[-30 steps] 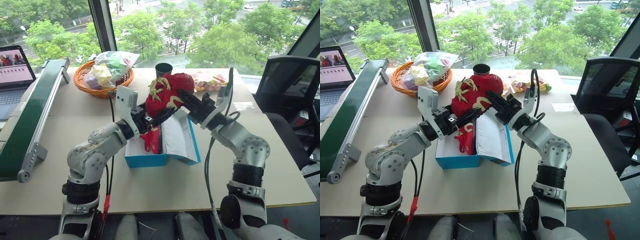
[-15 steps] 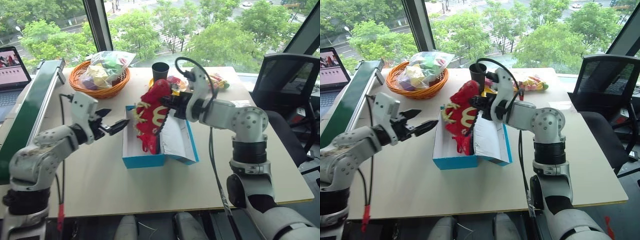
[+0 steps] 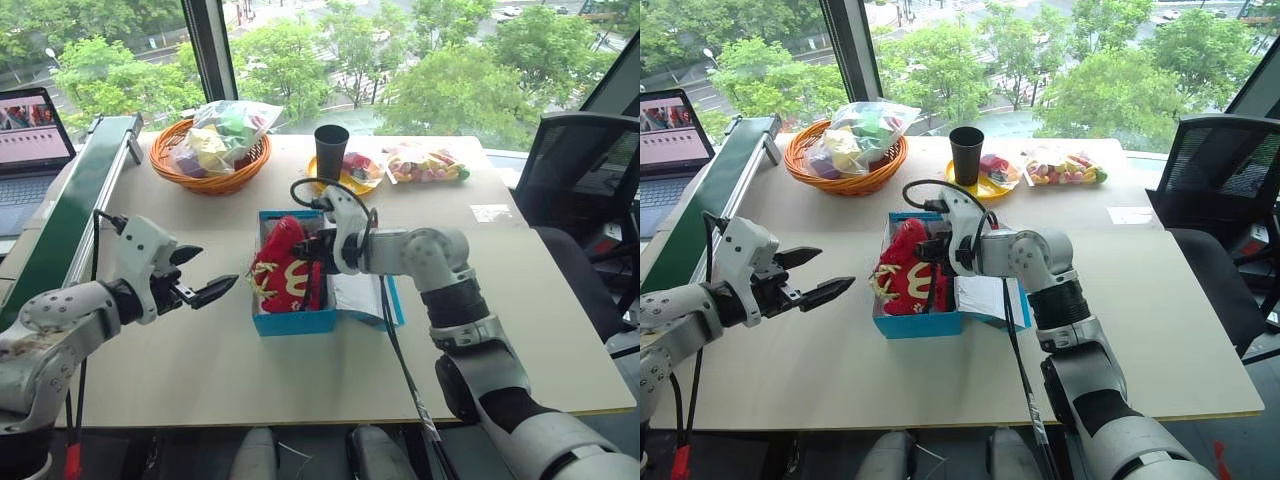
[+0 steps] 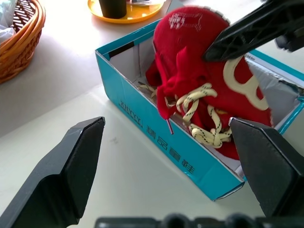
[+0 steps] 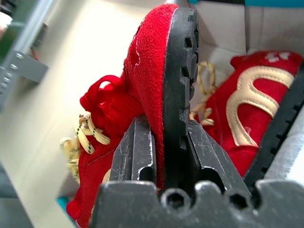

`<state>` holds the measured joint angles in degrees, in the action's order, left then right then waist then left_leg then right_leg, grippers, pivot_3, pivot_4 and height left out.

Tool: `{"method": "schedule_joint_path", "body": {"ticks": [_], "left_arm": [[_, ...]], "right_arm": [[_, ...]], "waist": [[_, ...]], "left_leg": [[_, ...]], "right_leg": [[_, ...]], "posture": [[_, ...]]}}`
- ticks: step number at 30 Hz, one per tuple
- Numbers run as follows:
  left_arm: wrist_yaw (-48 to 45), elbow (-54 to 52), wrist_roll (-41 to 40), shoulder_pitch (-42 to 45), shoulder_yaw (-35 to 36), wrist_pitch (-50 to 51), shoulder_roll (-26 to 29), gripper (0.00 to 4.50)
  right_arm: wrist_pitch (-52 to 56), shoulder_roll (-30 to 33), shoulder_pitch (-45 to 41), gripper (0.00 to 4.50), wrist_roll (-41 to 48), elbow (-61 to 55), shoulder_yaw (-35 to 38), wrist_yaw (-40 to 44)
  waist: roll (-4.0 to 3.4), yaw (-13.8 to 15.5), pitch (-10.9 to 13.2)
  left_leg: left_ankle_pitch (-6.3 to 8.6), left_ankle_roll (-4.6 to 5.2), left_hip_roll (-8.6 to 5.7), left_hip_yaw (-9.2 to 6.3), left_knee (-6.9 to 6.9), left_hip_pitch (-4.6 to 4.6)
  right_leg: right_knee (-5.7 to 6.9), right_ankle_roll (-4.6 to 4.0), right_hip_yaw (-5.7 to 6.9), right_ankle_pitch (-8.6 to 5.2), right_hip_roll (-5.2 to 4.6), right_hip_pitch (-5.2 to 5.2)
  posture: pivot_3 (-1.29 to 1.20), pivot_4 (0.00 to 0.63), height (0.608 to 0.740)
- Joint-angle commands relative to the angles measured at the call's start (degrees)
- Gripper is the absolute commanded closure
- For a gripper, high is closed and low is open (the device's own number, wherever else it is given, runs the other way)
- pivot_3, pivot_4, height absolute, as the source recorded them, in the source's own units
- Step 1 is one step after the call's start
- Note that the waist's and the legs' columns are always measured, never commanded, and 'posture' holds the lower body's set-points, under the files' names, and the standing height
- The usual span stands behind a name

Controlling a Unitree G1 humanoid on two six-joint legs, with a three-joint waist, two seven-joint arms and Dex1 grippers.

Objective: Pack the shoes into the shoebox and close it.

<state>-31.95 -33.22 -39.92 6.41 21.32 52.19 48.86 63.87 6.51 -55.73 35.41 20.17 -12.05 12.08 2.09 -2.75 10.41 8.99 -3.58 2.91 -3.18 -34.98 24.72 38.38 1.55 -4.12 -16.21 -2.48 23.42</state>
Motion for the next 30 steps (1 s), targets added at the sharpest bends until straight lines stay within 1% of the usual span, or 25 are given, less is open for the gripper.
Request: {"method": "schedule_joint_path", "body": {"ticks": [1, 4, 5, 6, 8, 10, 13, 17, 19, 20, 22, 23, 24, 25, 27, 28, 29, 30], "left_arm": [[1.3, -2.4, -0.8, 0.4, 1.5, 0.5, -0.1, 0.0], [1.5, -2.5, -0.9, 0.1, 0.9, 0.5, -0.1, 0.0], [1.2, -2.4, 0.1, 0.0, -0.2, 0.4, 0.8, 0.0], [0.8, -2.4, 0.6, 0.2, -1.4, 0.4, 1.6, 0.0], [-0.4, -2.3, 0.6, 1.3, -2.9, -0.1, 2.3, 0.0], [-1.3, -1.9, 0.3, 3.1, -4.2, -0.6, 2.5, 0.0], [-2.2, 0.1, 1.3, 5.9, -6.7, -1.3, 2.3, 0.0], [-4.0, 2.1, 2.4, 8.4, -9.4, -2.3, 2.3, 0.0], [-5.9, 3.1, 2.9, 8.6, -9.9, -3.2, 3.2, 0.0], [-7.8, 3.4, 3.6, 8.1, -10.2, -4.1, 4.5, 0.0], [-11.9, 4.2, 4.3, 6.4, -9.6, -5.7, 7.7, 0.0], [-13.8, 4.7, 4.5, 5.6, -8.9, -6.5, 9.1, 0.0], [-15.3, 5.3, 4.6, 4.9, -8.1, -7.0, 10.2, 0.0], [-16.5, 6.0, 4.7, 4.4, -7.4, -7.6, 11.2, 0.0], [-17.5, 7.1, 5.3, 4.0, -6.4, -8.4, 12.6, 0.0], [-17.7, 7.4, 5.6, 4.0, -6.2, -8.6, 12.9, 0.0], [-17.8, 7.3, 5.4, 4.0, -5.5, -8.2, 13.3, 0.0], [-18.0, 7.2, 5.2, 4.1, -5.0, -8.0, 13.4, 0.0]], "right_arm": [[-2.5, -1.0, -2.7, 1.67, -3.2, 0.1, -0.1, 3.4], [-3.1, -1.2, -3.9, 0.57, -5.0, -1.0, 0.7, 4.5], [-4.4, -0.6, -4.7, 0.29, -5.2, -4.3, 1.4, 5.3], [-3.4, -0.4, -6.1, 0.01, -3.5, -7.5, 3.6, 5.6], [-1.9, -0.7, -8.8, 0.01, -0.1, -12.3, 8.4, 6.2], [-1.9, 0.3, -10.6, 0.01, 1.0, -15.6, 11.1, 6.6], [1.0, 1.0, -11.4, 0.01, 6.2, -17.7, 16.4, 9.0], [5.1, 6.7, -8.2, 0.01, 8.8, -21.5, 14.1, 16.3], [5.3, 7.6, -5.9, 0.53, 10.6, -23.4, 14.3, 18.8], [3.0, 9.5, -4.1, 0.67, 8.4, -25.0, 11.7, 20.3], [-5.4, 14.9, 0.1, 1.39, 0.9, -28.1, 2.8, 25.6], [-9.5, 16.7, 1.8, 1.83, -2.4, -28.3, -0.7, 27.6], [-12.9, 17.4, 3.0, 2.08, -4.8, -27.6, -2.8, 28.7], [-14.9, 17.1, 3.9, 2.38, -5.6, -26.3, -3.5, 29.6], [-16.4, 16.0, 4.7, 3.15, -5.7, -24.0, -3.6, 31.5], [-17.0, 15.6, 4.9, 3.42, -6.0, -23.3, -3.7, 32.2], [-18.4, 14.7, 4.9, 3.85, -7.0, -21.4, -4.3, 32.9], [-19.4, 14.0, 4.9, 4.12, -7.8, -20.0, -4.8, 33.3]], "waist": [[0.0, 0.0, 0.0], [0.0, 0.1, 0.0], [0.0, 0.1, 0.0], [-0.01, 0.1, 0.0], [-0.04, 0.2, 0.0], [-0.04, 0.2, 0.0], [-0.02, 0.4, 0.0], [-0.02, 0.4, 0.0], [-0.02, 0.3, 0.0], [-0.03, 0.2, 0.0], [-0.04, -0.2, 0.0], [-0.04, -0.3, 0.0], [-0.04, -0.4, 0.0], [-0.05, -0.6, 0.1], [-0.08, -0.9, 0.1], [-0.09, -1.1, 0.1], [-0.09, -1.2, 0.1], [-0.09, -1.2, 0.1]], "left_leg": [[0.0, 0.0, 0.0, 0.0, -0.01, 0.0], [0.0, 0.0, 0.0, 0.0, -0.02, 0.0], [0.0, 0.0, 0.0, -0.01, -0.03, 0.0], [0.0, 0.0, 0.0, 0.0, -0.02, 0.0], [0.0, 0.0, -0.01, -0.01, -0.03, 0.04], [0.0, -0.01, 0.0, 0.0, -0.03, 0.08], [0.0, 0.0, 0.01, -0.04, 0.0, 0.08], [0.0, -0.01, -0.01, -0.03, -0.05, -0.09], [0.0, -0.01, 0.0, -0.02, -0.06, -0.1], [0.0, 0.0, 0.0, -0.02, -0.03, -0.1], [0.0, 0.0, 0.01, 0.0, 0.02, -0.01], [0.0, 0.0, 0.01, 0.02, 0.07, 0.01], [0.0, 0.0, 0.01, 0.03, 0.07, 0.0], [0.0, 0.0, 0.01, 0.04, 0.1, 0.0], [0.0, 0.0, 0.01, 0.08, 0.08, 0.0], [0.0, 0.0, 0.03, 0.08, 0.05, 0.01], [0.0, 0.0, 0.02, 0.08, 0.02, 0.01], [0.0, 0.0, 0.02, 0.08, 0.0, 0.0]], "right_leg": [[0.01, 0.0, 0.0, 0.0, 0.0, 0.0], [0.02, 0.0, 0.0, 0.0, 0.0, 0.0], [0.03, 0.0, 0.01, 0.0, 0.0, 0.0], [0.04, 0.0, 0.01, 0.0, 0.0, 0.0], [0.05, 0.0, 0.01, 0.0, -0.01, 0.05], [0.07, 0.0, 0.01, 0.0, -0.01, 0.09], [0.08, 0.0, 0.07, 0.0, 0.0, 0.11], [-0.01, 0.0, 0.07, 0.0, -0.02, -0.16], [-0.01, 0.0, 0.06, 0.0, -0.01, -0.16], [0.0, 0.0, 0.05, 0.0, 0.0, -0.13], [0.06, -0.01, 0.02, -0.01, 0.01, 0.03], [0.06, -0.02, 0.0, -0.01, 0.01, 0.08], [0.06, -0.02, -0.01, -0.02, 0.0, 0.09], [0.03, -0.02, 0.0, -0.03, 0.01, 0.12], [0.05, -0.02, -0.03, -0.04, -0.01, 0.14], [0.1, -0.02, -0.03, -0.04, 0.01, 0.16], [0.16, 0.01, -0.05, -0.05, 0.01, 0.18], [0.19, 0.04, -0.05, -0.07, 0.01, 0.17]], "posture": [[0.0, 0.15, 0.734], [0.0, 0.15, 0.734], [0.0, 0.15, 0.734], [0.0, 0.15, 0.734], [0.0, 0.15, 0.734], [0.0, 0.15, 0.734], [0.0, 0.15, 0.734], [0.0, 0.15, 0.734], [0.0, 0.15, 0.734], [0.0, 0.15, 0.734], [0.0, 0.15, 0.734], [0.0, 0.15, 0.734], [0.0, 0.15, 0.734], [0.0, 0.15, 0.734], [0.0, 0.15, 0.734], [0.0, 0.15, 0.734], [0.0, 0.15, 0.734], [0.0, 0.15, 0.734]]}}
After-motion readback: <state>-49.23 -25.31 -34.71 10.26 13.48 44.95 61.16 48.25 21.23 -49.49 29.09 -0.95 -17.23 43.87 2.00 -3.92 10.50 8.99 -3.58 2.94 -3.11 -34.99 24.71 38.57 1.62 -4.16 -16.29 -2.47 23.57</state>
